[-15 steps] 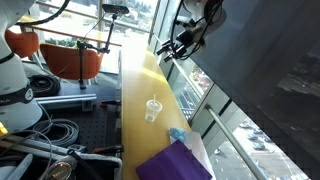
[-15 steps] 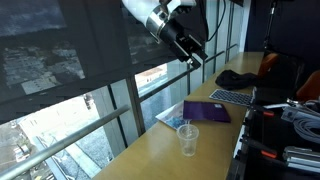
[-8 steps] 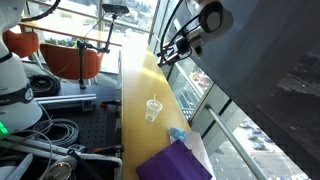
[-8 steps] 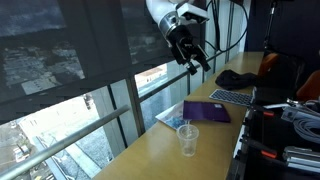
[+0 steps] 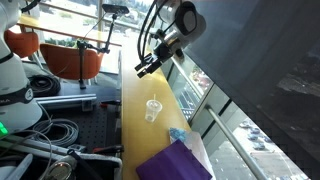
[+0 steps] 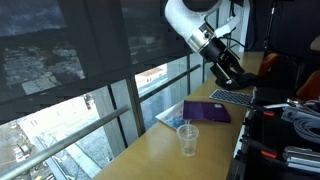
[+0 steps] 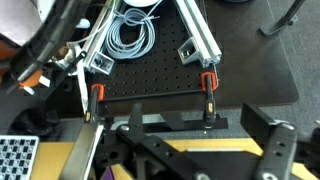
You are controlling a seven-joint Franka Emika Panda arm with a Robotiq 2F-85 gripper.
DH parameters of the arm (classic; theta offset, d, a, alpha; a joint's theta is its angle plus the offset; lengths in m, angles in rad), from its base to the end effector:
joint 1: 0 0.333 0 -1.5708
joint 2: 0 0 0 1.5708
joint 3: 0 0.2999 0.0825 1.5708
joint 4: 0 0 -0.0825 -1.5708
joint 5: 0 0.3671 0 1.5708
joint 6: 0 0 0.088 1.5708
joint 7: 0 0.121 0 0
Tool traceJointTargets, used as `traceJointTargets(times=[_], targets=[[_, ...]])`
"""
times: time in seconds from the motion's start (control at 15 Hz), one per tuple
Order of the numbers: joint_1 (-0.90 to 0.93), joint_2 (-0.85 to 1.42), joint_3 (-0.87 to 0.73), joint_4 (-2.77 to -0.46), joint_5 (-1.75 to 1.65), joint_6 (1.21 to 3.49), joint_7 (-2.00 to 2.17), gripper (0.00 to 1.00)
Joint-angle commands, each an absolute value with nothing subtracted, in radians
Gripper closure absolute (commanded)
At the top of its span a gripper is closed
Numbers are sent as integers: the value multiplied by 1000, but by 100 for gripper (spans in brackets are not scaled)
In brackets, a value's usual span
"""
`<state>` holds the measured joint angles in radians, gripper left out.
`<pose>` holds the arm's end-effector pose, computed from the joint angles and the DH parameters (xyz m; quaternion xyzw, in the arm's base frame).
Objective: Put the straw in the cup
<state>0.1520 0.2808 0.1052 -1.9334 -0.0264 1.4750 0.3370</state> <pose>0.4742 0.1202 0.2960 0.9323 -0.0303 -0.3451 0.1040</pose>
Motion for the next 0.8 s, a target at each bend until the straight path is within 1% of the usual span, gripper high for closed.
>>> traceJointTargets(times=[0.0,0.07,0.13,0.33,0.6,0.67,0.73], targets=[[177,143,94,-2130,0,1527,546,0],[181,129,96,-2145,8,1512,606,0],[202,114,118,-2165,-123,1502,522,0],[219,83,138,-2207,-249,1494,530,0],[235,89,160,-2170,-463,1468,509,0],[221,110,157,-2174,-387,1488,527,0],[222,110,160,-2171,-421,1487,526,0]])
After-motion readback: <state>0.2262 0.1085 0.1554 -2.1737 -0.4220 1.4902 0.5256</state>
